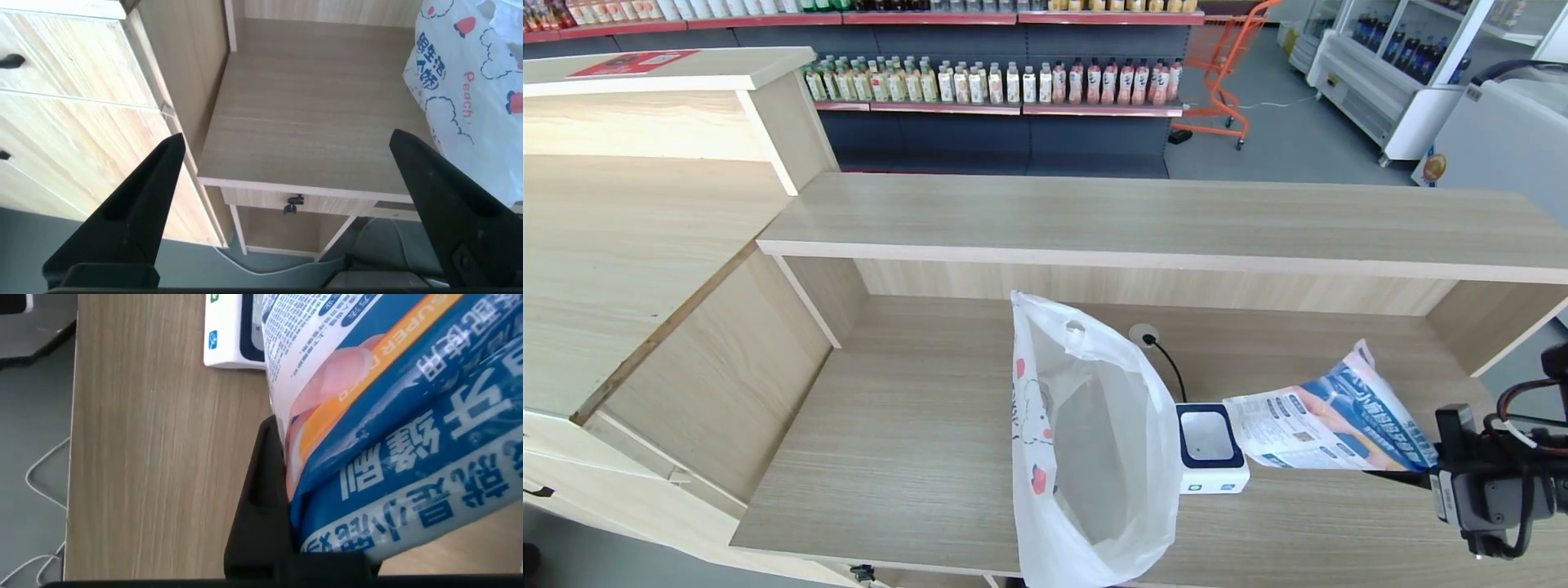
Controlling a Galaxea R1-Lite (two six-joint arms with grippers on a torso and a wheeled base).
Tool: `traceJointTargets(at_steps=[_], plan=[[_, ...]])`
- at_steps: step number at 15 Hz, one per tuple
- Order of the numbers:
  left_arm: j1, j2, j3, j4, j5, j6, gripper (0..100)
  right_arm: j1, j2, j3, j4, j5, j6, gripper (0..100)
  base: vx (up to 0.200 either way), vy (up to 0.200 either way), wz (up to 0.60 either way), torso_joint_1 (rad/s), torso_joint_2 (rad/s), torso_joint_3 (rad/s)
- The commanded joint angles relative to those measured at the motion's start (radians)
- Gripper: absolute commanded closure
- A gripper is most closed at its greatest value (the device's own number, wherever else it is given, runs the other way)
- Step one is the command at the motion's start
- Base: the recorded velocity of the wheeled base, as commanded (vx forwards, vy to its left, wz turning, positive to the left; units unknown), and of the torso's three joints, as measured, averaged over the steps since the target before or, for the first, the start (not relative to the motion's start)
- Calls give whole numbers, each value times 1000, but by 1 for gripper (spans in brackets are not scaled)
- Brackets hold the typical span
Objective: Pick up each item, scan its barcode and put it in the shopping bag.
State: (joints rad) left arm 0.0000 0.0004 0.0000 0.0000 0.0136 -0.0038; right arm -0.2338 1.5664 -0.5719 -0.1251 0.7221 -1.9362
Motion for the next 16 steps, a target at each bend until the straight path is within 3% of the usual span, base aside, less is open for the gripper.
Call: traceJointTargets(at_steps=[1, 6, 16], plan=[[0, 0, 0, 0, 0, 1, 0, -10, 161, -48, -4, 33, -83, 100, 0, 0, 0, 0, 0, 0], [0, 0, 0, 0, 0, -1, 0, -7, 331, -186, -4, 79, -247, 100, 0, 0, 0, 0, 0, 0], [0, 0, 0, 0, 0, -1, 0, 145, 512, -398, -13, 142, -283, 100, 0, 0, 0, 0, 0, 0]])
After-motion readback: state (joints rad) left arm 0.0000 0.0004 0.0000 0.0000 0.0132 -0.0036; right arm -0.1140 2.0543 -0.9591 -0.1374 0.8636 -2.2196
